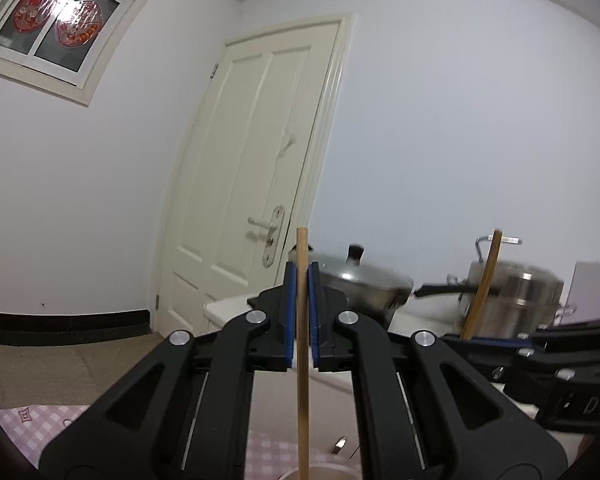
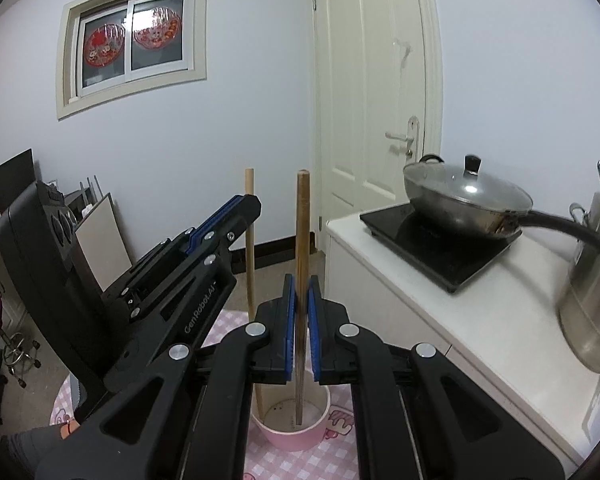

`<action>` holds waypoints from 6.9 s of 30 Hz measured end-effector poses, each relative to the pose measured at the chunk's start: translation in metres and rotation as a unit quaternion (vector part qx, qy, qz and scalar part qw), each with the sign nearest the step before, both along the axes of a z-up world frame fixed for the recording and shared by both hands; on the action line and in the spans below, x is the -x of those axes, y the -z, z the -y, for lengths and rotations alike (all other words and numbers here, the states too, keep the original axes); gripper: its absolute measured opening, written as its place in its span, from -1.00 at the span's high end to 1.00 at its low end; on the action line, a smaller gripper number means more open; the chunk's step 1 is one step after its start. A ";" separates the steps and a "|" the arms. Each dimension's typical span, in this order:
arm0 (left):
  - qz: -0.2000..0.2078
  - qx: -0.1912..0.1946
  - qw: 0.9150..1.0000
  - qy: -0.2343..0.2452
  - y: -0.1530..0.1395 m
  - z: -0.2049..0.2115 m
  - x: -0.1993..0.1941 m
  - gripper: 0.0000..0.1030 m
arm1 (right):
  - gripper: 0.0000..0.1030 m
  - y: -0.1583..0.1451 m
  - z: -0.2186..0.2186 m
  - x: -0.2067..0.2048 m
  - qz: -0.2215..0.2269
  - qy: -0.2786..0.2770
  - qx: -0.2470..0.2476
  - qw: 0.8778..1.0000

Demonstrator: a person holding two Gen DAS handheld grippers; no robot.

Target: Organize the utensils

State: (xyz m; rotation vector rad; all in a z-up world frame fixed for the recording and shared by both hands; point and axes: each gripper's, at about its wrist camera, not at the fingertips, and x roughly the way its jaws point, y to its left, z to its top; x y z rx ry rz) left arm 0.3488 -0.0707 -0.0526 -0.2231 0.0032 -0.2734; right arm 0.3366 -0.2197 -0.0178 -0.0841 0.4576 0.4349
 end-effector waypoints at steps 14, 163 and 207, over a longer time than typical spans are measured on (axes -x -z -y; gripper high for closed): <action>-0.063 -0.051 0.996 0.031 0.042 0.004 0.004 0.87 | 0.91 0.036 -0.003 0.006 -0.045 0.007 0.013 0.999; -0.384 -0.297 0.861 0.153 0.161 -0.058 0.013 0.62 | 0.48 0.177 -0.057 0.047 -0.218 -0.018 0.013 0.976; -0.380 -0.306 0.865 0.120 0.169 -0.061 0.003 0.78 | 0.47 0.187 -0.083 0.035 -0.231 -0.054 0.024 0.971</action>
